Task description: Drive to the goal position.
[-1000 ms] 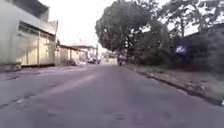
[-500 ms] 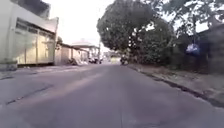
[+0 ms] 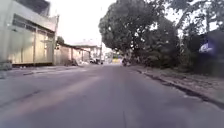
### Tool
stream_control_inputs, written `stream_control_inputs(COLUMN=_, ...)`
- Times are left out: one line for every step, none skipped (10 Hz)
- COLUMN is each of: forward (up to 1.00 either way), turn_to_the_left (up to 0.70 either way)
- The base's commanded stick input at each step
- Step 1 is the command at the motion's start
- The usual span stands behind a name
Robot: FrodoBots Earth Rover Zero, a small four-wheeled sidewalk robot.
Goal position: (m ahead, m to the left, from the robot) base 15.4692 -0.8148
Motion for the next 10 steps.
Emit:
stream_control_inputs(forward=1.00, turn_to_the_left=0.00)
stream_control_inputs(forward=1.00, turn_to_the_left=0.00)
stream_control_inputs(forward=1.00, turn_to_the_left=0.00)
stream_control_inputs(forward=1.00, turn_to_the_left=0.00)
stream_control_inputs(forward=1.00, turn_to_the_left=0.00)
stream_control_inputs(forward=1.00, turn_to_the_left=0.00)
stream_control_inputs(forward=1.00, turn_to_the_left=-0.05)
stream_control_inputs(forward=1.00, turn_to_the_left=-0.29)
stream_control_inputs(forward=1.00, turn_to_the_left=-0.38)
stream_control_inputs(forward=1.00, turn_to_the_left=-0.20)
